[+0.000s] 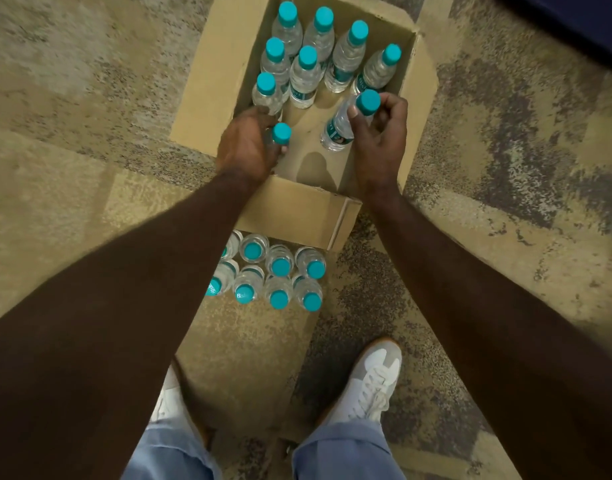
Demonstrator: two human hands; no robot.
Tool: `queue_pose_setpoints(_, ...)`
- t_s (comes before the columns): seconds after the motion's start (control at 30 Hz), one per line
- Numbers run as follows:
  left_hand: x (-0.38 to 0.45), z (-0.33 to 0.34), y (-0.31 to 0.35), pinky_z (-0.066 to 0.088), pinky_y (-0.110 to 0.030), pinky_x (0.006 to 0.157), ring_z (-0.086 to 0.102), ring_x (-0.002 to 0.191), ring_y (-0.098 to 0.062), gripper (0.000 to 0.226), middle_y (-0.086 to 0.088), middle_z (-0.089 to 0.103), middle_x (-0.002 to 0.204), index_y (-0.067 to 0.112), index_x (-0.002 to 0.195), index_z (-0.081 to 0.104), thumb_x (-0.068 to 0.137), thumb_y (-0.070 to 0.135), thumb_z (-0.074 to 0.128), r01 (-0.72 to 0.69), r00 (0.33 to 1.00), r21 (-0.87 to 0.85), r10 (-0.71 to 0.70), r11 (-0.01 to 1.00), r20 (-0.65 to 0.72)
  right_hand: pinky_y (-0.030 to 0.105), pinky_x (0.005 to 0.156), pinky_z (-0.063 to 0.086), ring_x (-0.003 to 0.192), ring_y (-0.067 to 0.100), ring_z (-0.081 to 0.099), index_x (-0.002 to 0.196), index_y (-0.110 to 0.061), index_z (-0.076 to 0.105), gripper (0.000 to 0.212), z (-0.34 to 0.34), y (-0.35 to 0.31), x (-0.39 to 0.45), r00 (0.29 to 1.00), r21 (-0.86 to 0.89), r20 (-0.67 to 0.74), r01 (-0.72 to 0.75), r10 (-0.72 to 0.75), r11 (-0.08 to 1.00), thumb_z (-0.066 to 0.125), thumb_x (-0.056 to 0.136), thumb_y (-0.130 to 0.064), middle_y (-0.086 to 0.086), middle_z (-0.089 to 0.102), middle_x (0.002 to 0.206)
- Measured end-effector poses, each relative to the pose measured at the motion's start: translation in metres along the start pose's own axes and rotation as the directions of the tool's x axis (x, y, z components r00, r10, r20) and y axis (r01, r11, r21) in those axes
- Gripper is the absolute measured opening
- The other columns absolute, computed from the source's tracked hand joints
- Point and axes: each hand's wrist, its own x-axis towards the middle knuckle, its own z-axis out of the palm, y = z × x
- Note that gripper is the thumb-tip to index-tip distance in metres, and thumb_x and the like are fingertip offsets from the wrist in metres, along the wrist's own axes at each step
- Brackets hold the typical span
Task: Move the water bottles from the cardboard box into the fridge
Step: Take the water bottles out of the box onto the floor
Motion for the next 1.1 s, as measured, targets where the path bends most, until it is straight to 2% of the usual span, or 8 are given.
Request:
queue_pose_setpoints(0.17, -0.011, -0.008, 0.004, 0.051, -0.036, 0.103, 0.062, 0.12, -0.011, 0.051, 0.002, 0.067, 0.131, 0.018, 0.127, 0.069, 0.08, 0.035, 0.079, -0.061, 0.994, -0.342, 0.026, 0.938, -0.107, 0.04, 0.092, 0.054, 0.099, 0.018, 0.063, 0.115, 0.007, 0.055, 0.036, -0.003, -0.012, -0.014, 0.999, -0.007, -0.041, 0.011, -0.012, 1.0, 0.072, 0.089, -0.01, 0.01, 0.065, 0.106)
queue_pose_setpoints(0.27, -0.021, -0.013, 0.012, 0.054, -0.033, 0.099, 0.065, 0.114, -0.008, 0.049, 0.002, 0.071, 0.124, 0.013, 0.124, 0.07, 0.08, 0.033, 0.079, -0.134, 0.983, -0.457, 0.06, 0.879, -0.173, 0.046, 0.096, 0.055, 0.107, 0.028, 0.066, 0.119, 0.007, 0.057, 0.038, -0.003, -0.016, -0.025, 1.0, -0.012, -0.024, 0.002, -0.003, 1.0, 0.072, 0.088, -0.011, 0.017, 0.067, 0.113)
queue_pose_setpoints(0.37, -0.034, -0.019, 0.018, 0.056, -0.035, 0.096, 0.068, 0.108, -0.01, 0.046, 0.001, 0.073, 0.116, 0.009, 0.121, 0.071, 0.082, 0.031, 0.081, -0.164, 0.976, -0.544, 0.056, 0.823, -0.209, 0.037, 0.096, 0.055, 0.11, 0.027, 0.066, 0.12, 0.006, 0.058, 0.038, -0.007, -0.025, -0.036, 1.0, 0.015, -0.013, 0.006, -0.006, 1.0, 0.072, 0.088, -0.008, 0.017, 0.067, 0.115)
queue_pose_setpoints(0.53, -0.057, -0.036, 0.023, 0.057, -0.041, 0.095, 0.07, 0.106, -0.017, 0.044, -0.005, 0.075, 0.113, 0.003, 0.12, 0.07, 0.084, 0.024, 0.08, -0.19, 0.963, -0.603, 0.027, 0.775, -0.27, 0.029, 0.087, 0.056, 0.11, 0.03, 0.066, 0.119, 0.008, 0.059, 0.038, -0.02, -0.049, -0.052, 1.0, 0.076, -0.015, 0.012, -0.011, 0.997, 0.074, 0.087, -0.007, 0.019, 0.068, 0.115)
queue_pose_setpoints(0.7, -0.077, -0.06, 0.026, 0.058, -0.04, 0.091, 0.071, 0.102, -0.019, 0.043, -0.005, 0.075, 0.111, 0.001, 0.12, 0.07, 0.085, 0.026, 0.08, -0.227, 0.942, -0.613, 0.011, 0.757, -0.335, 0.05, 0.09, 0.058, 0.108, 0.025, 0.068, 0.118, 0.005, 0.064, 0.039, -0.034, -0.077, -0.067, 1.0, 0.071, -0.008, 0.027, -0.026, 0.997, 0.077, 0.086, -0.012, 0.014, 0.071, 0.113)
queue_pose_setpoints(0.87, -0.103, -0.083, 0.03, 0.057, -0.032, 0.088, 0.07, 0.103, -0.025, 0.038, -0.011, 0.074, 0.109, -0.001, 0.119, 0.07, 0.089, 0.023, 0.078, -0.274, 0.908, -0.639, -0.025, 0.718, -0.418, 0.05, 0.091, 0.058, 0.105, 0.028, 0.07, 0.117, 0.008, 0.064, 0.038, -0.048, -0.097, -0.088, 0.997, 0.051, 0.01, 0.081, -0.082, 0.995, 0.077, 0.087, -0.011, 0.017, 0.072, 0.112)
queue_pose_setpoints(1.0, -0.13, -0.097, 0.019, 0.057, -0.051, 0.088, 0.069, 0.098, -0.034, 0.033, -0.015, 0.074, 0.104, -0.001, 0.114, 0.072, 0.09, 0.021, 0.078, -0.289, 0.896, -0.673, -0.057, 0.681, -0.441, 0.049, 0.089, 0.058, 0.101, 0.028, 0.07, 0.117, 0.007, 0.065, 0.036, -0.057, -0.101, -0.111, 0.996, 0.043, 0.012, 0.083, -0.084, 0.996, 0.075, 0.088, -0.012, 0.014, 0.072, 0.109)
queue_pose_setpoints(1.1, -0.151, -0.106, 0.009, 0.055, -0.056, 0.084, 0.066, 0.092, -0.039, 0.031, -0.016, 0.073, 0.102, 0.001, 0.112, 0.072, 0.09, 0.022, 0.077, -0.284, 0.9, -0.667, -0.048, 0.689, -0.433, 0.037, 0.086, 0.059, 0.099, 0.021, 0.071, 0.118, 0.008, 0.064, 0.034, -0.062, -0.104, -0.131, 0.997, 0.068, 0.037, 0.067, -0.07, 0.995, 0.074, 0.089, -0.007, 0.015, 0.072, 0.108)
